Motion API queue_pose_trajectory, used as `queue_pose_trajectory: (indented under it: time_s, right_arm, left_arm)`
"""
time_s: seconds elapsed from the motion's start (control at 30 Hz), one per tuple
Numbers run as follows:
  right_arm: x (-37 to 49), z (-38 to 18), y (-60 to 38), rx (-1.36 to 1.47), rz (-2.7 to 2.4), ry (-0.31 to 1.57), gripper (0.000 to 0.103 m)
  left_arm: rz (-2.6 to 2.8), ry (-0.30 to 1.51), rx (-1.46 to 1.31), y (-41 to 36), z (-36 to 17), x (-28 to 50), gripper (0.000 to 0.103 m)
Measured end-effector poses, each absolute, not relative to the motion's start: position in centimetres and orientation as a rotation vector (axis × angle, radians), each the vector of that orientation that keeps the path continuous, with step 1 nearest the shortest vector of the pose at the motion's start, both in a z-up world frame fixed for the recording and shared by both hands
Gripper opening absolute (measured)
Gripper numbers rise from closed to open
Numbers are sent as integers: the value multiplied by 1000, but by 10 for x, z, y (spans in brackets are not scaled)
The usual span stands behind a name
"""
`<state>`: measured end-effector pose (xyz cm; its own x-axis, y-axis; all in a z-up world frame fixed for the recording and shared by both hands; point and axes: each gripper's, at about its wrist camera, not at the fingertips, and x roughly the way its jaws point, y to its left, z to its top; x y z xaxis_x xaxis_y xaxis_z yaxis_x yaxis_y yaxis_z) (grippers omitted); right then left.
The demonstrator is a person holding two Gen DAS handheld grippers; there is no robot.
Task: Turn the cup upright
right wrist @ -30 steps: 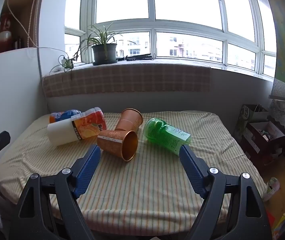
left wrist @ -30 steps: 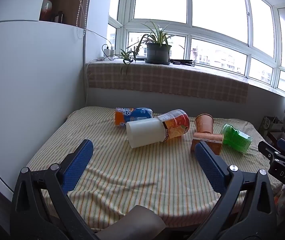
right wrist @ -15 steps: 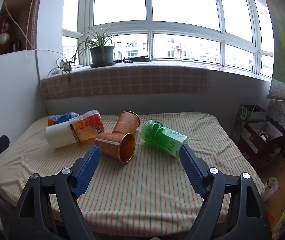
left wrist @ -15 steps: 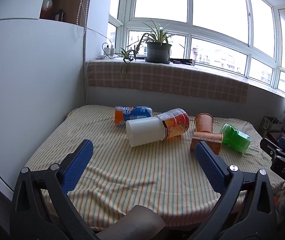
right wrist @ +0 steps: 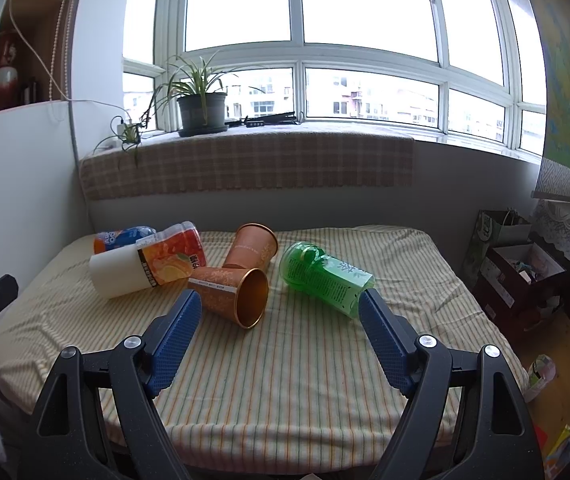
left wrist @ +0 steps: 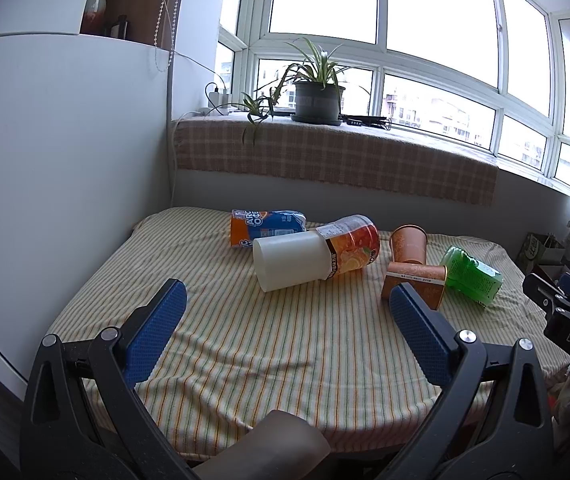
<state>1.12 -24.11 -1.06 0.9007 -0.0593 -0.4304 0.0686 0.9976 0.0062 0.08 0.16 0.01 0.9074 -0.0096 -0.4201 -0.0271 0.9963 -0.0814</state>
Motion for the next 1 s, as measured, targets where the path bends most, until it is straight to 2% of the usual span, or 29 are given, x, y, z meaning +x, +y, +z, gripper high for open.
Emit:
queue_pose_trajectory:
  time_s: [1.0]
  right_arm:
    - [12,-12,-240,15,-69,447,81]
  left_arm:
    - [8,443,-92,-2,-11,-1,103]
